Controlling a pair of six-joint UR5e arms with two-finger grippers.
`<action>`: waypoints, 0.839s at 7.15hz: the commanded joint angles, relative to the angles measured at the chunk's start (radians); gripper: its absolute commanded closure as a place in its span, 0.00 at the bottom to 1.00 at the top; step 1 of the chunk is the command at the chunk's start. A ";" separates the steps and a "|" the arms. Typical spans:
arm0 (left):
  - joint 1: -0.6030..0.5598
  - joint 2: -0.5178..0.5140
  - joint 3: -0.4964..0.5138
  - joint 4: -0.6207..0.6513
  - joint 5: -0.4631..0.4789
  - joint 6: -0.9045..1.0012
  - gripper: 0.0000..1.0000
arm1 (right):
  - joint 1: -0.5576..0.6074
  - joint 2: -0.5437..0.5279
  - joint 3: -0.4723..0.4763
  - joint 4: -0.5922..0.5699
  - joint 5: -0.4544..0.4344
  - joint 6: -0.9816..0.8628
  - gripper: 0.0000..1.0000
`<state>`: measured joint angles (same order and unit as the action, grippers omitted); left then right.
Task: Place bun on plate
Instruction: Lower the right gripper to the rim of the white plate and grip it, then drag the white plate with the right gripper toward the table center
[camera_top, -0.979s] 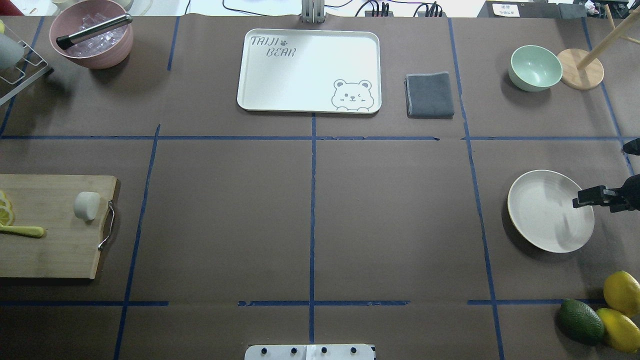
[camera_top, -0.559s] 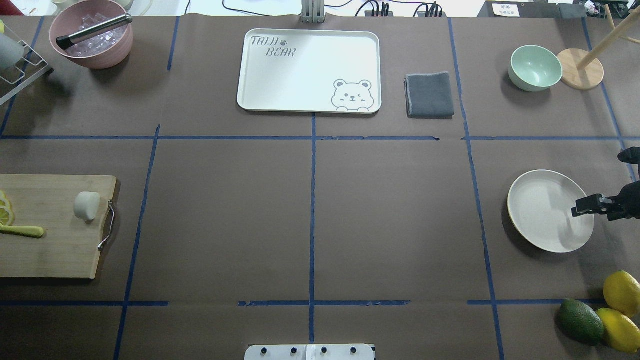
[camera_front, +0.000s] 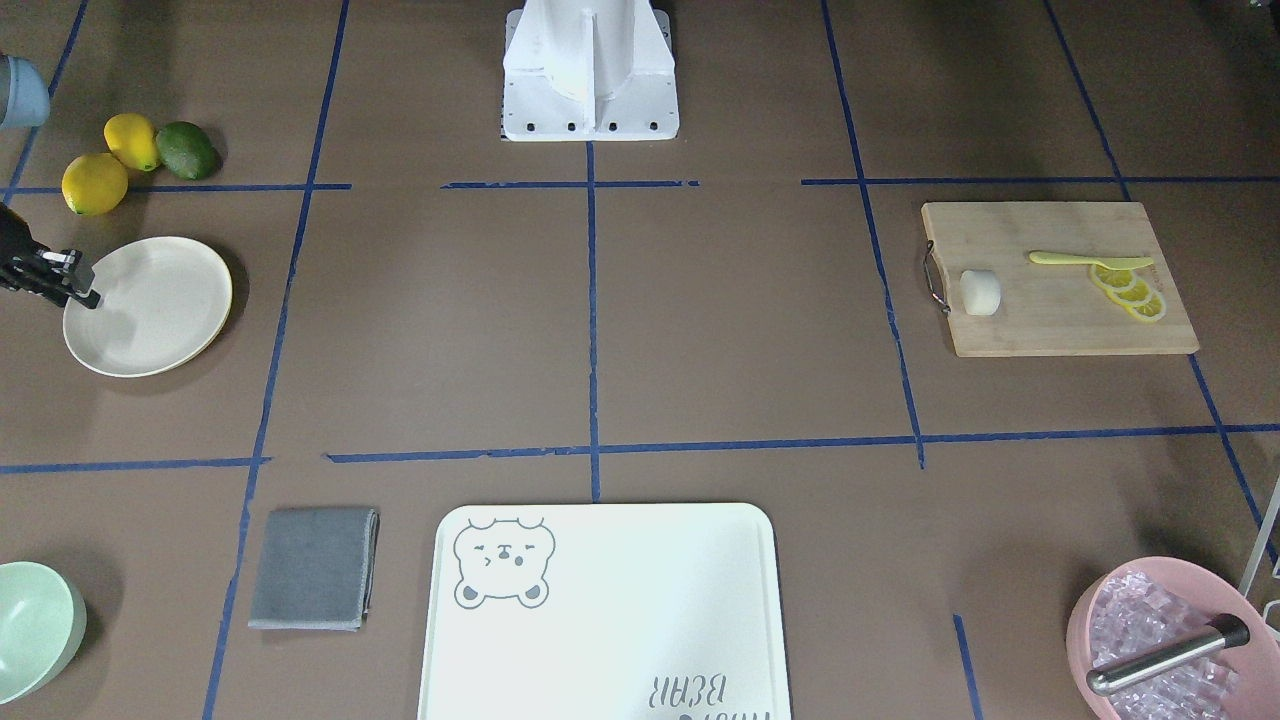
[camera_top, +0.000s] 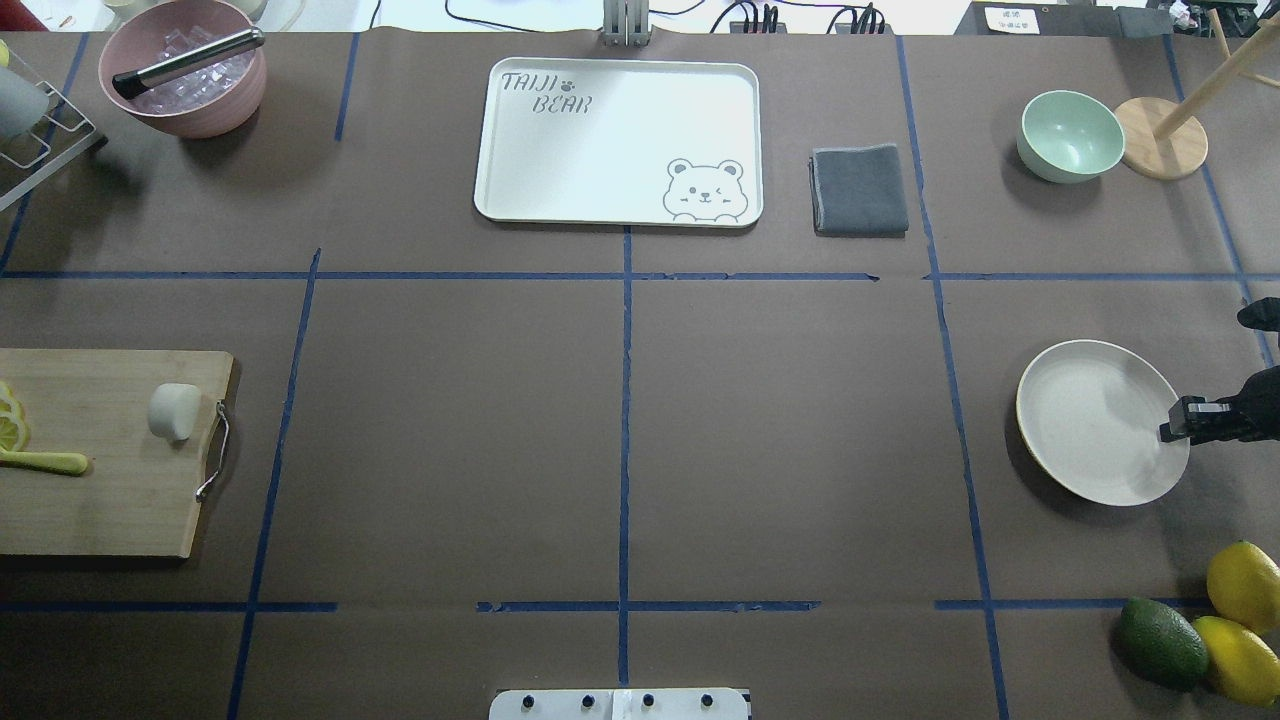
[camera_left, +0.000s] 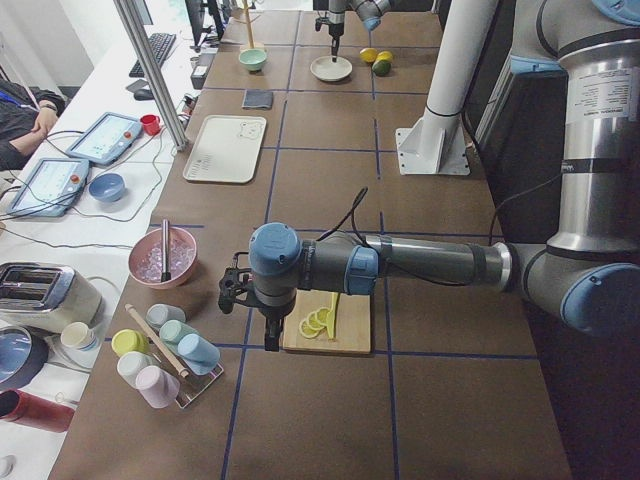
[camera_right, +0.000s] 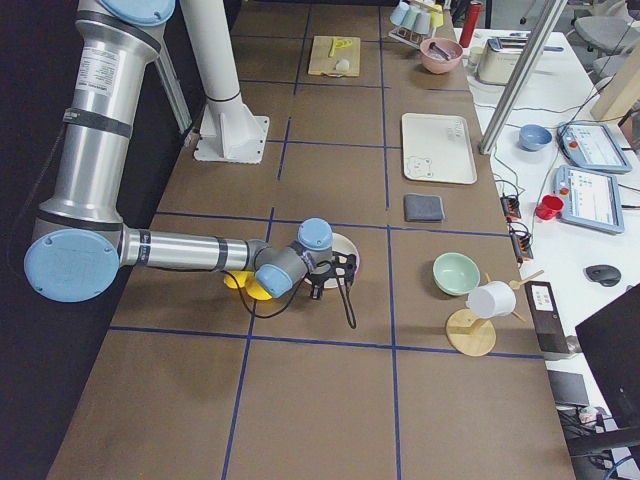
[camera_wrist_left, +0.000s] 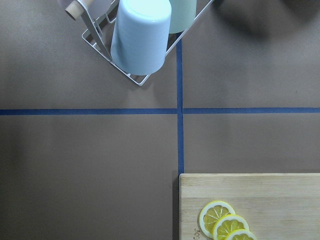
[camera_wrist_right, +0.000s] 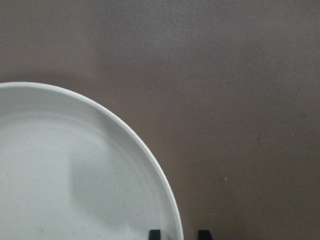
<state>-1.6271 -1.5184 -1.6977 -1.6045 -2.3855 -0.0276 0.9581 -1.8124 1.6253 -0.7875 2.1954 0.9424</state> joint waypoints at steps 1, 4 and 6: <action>0.000 -0.002 0.000 0.000 0.000 0.000 0.00 | 0.001 -0.002 0.010 0.008 0.001 0.001 1.00; 0.000 -0.003 0.000 0.000 0.002 0.000 0.00 | 0.061 -0.009 0.146 0.008 0.129 0.056 1.00; 0.000 -0.003 0.000 -0.002 0.002 0.006 0.00 | 0.060 0.129 0.189 0.008 0.147 0.226 1.00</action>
<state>-1.6275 -1.5217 -1.6981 -1.6049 -2.3840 -0.0263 1.0136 -1.7695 1.7912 -0.7792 2.3251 1.0652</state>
